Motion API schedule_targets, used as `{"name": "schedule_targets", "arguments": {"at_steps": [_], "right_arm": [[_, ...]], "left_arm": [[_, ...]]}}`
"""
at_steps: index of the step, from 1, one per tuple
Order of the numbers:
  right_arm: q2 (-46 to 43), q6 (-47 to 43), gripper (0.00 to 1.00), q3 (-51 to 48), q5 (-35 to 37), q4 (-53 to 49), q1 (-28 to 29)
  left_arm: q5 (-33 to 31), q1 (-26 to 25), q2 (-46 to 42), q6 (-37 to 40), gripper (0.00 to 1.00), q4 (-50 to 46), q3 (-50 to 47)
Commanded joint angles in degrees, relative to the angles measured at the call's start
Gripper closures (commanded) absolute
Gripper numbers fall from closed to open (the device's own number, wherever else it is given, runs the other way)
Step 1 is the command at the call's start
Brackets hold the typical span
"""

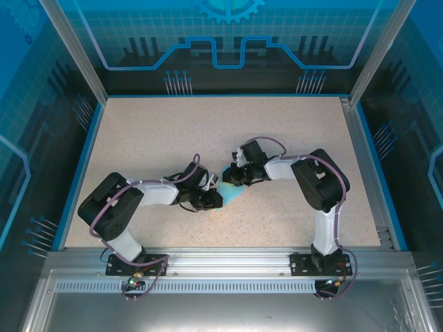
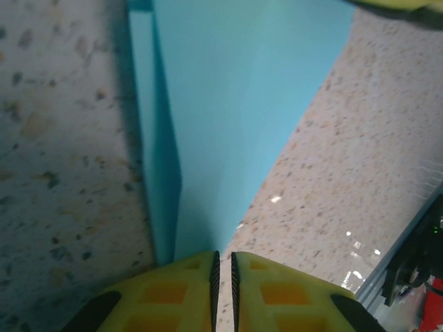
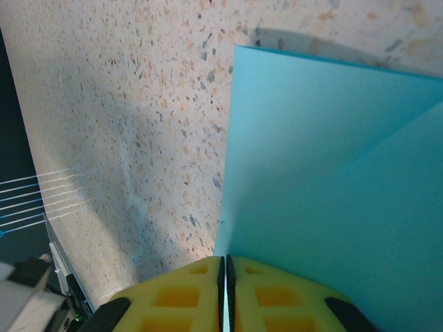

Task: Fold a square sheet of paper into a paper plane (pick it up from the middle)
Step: Fourth fold the wing at the center of the table.

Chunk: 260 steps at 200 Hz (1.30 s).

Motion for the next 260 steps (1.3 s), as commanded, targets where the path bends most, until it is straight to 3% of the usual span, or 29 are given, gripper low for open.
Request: {"name": "schedule_targets", "arguments": {"at_steps": [1,152,260], "right_arm": [[3.85,-1.96,0.87,-1.75,5.60,-7.41,-0.87],[3.71,-1.91,0.86,-1.89,5.70,-7.57,-0.90],[4.54,-1.70,0.86,-1.37,5.57,-7.97,-0.91]], "left_arm": [[-2.04,-0.14,0.38,1.43,0.84,-3.06,-1.99],[-6.64,-0.15,-13.42,-0.71,0.85,-5.64,-5.00],[-5.58,-0.19,-2.86,-1.47,0.84,-0.86,4.32]]}}
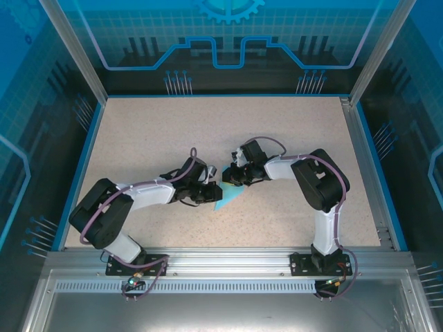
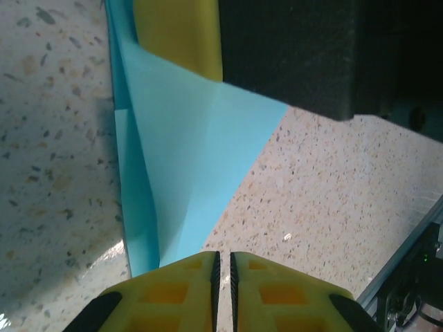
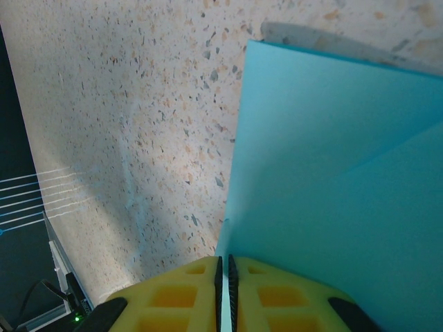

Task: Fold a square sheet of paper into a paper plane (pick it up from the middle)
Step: Fourth fold the wing at the center of the table.

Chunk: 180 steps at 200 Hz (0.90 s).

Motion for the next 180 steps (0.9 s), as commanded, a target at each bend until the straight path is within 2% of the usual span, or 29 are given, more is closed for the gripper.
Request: {"name": "schedule_targets", "arguments": {"at_steps": [1,180], "right_arm": [[4.46,-1.32,0.86,-1.62,5.70,-7.55,-0.93],[4.20,-1.52,0.86,-1.48,5.66,-7.95,-1.22]], "left_arm": [[-0.18,-0.20,1.71,-1.27,0.84,1.31,1.60],[-3.62,0.05,6.26,-2.01,0.87,3.76,5.06]]}}
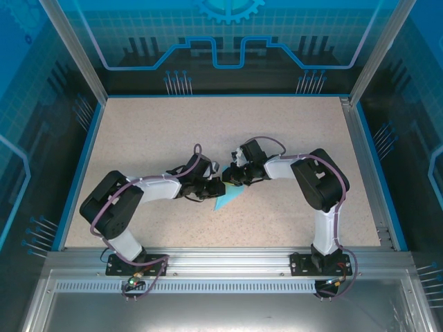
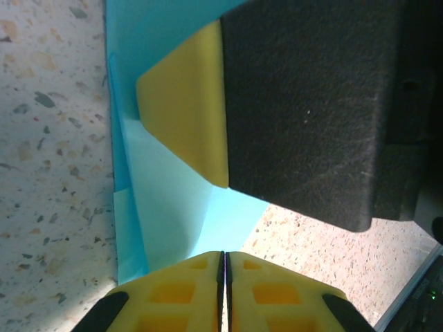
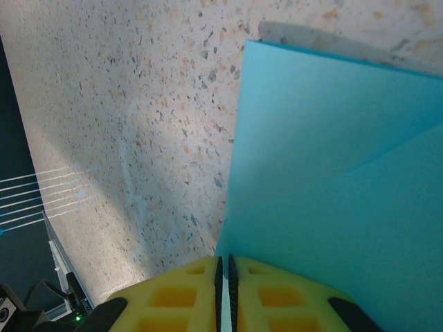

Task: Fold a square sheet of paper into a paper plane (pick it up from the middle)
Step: Fourth fold the wing at the center of the table.

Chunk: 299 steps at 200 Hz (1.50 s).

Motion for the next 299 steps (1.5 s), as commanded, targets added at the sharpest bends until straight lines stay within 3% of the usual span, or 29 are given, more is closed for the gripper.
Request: {"name": "schedule_targets", "arguments": {"at_steps": [1,84,152,208,260,299], "right_arm": [[4.00,-1.48,0.86,-2.02,5.76,-6.99,-1.19],[2.34,-2.21,0.85,0.28,4.89,-7.68,-1.97],[-6.23,-6.68,0.81,4.46,3.80,-11.02,-5.45],[-7.02,-3.92,0.98,-2.62,0.82,-2.32,-2.54],[-2.47,-3.04,0.99,-2.15,3.70,-1.63,0.40],[-0.35,-1.71,0.99,-3.93,5.60,0.31,-3.76]], "left_arm": [[-1.21,0.01,0.91,-0.52,0.87,1.07,1.54],[-6.22,0.05,5.33,0.56,0.90,-3.16,1.75],[-7.89,0.05,5.87,1.06,0.93,-3.63,-1.94],[-8.24,0.06,5.78,1.33,0.94,-4.36,-1.44],[-8.33,0.10,5.94,1.41,0.94,-4.59,-1.31],[-8.34,0.09,6.22,1.59,0.95,-4.57,-1.54]]}}
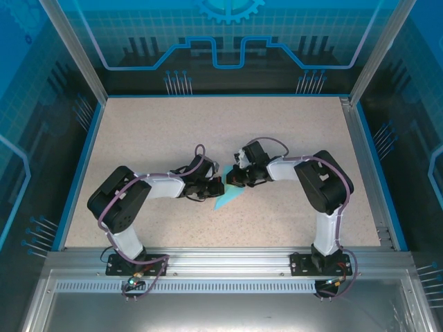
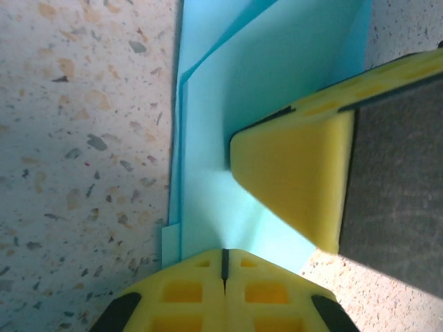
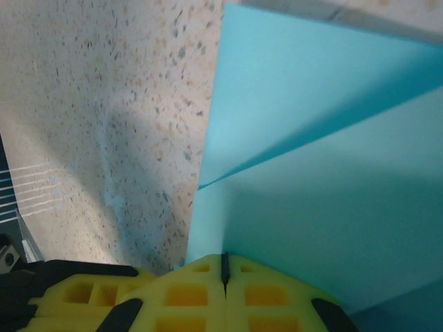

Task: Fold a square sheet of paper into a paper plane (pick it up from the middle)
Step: Fourth fold the wing at the center of the table.

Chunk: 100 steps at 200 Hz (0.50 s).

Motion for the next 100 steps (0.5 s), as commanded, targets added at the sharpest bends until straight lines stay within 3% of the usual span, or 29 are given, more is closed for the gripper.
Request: {"name": "schedule_targets", "arguments": {"at_steps": [1,100], "right_arm": [[2.23,1.23,0.98,-1.50,3.18,1.46,-3.33],[5.50,-1.92,0.96,6.60,10.57,-9.82,-9.73]], "left_arm": [[-3.85,0.07,2.04,1.35,0.95,-6.25,-2.22],[-3.85,0.13,2.14,2.17,0.97,-6.18,-4.03]]}}
